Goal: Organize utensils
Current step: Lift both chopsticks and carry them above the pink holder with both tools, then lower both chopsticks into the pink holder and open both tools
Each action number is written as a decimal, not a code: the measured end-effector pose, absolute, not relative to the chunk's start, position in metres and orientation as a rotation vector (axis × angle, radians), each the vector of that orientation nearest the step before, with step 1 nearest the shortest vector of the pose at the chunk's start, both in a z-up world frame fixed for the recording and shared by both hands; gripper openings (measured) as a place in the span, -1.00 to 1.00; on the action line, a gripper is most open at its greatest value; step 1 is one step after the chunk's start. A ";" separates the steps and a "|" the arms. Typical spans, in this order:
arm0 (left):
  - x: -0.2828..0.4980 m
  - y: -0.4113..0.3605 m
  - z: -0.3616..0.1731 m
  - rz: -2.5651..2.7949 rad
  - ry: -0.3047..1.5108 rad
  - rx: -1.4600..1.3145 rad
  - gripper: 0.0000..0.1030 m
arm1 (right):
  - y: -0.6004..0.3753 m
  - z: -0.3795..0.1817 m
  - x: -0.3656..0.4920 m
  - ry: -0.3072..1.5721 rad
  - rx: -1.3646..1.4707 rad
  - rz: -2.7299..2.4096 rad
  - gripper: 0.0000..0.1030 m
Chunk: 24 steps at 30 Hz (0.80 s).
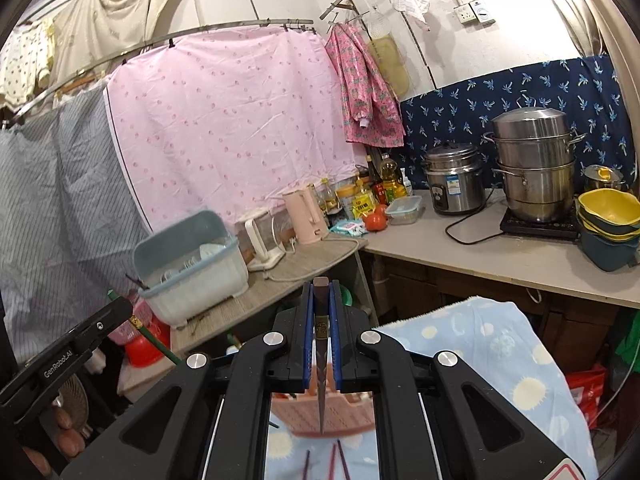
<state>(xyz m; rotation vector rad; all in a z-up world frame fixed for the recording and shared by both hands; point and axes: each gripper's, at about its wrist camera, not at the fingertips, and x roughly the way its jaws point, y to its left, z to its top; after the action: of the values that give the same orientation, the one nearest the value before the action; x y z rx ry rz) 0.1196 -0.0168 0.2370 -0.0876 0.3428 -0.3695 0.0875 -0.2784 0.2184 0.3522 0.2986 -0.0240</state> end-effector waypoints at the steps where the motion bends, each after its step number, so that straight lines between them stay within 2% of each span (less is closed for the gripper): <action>1: 0.124 -0.018 0.240 -0.369 0.334 -0.092 -0.87 | -0.279 0.221 0.093 0.283 0.355 -0.028 -0.86; 10: 0.174 -0.030 0.230 -0.368 0.289 -0.135 -0.87 | -0.274 0.210 0.144 0.246 0.380 -0.050 -0.86; 24: 0.237 -0.047 0.138 -0.356 0.492 -0.139 -0.87 | -0.266 0.125 0.197 0.443 0.356 -0.062 -0.85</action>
<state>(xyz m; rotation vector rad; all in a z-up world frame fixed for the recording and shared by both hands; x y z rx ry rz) 0.2369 -0.0469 0.1380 -0.1386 0.4918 -0.3556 0.1970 -0.2660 0.1255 0.3557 0.4433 -0.0616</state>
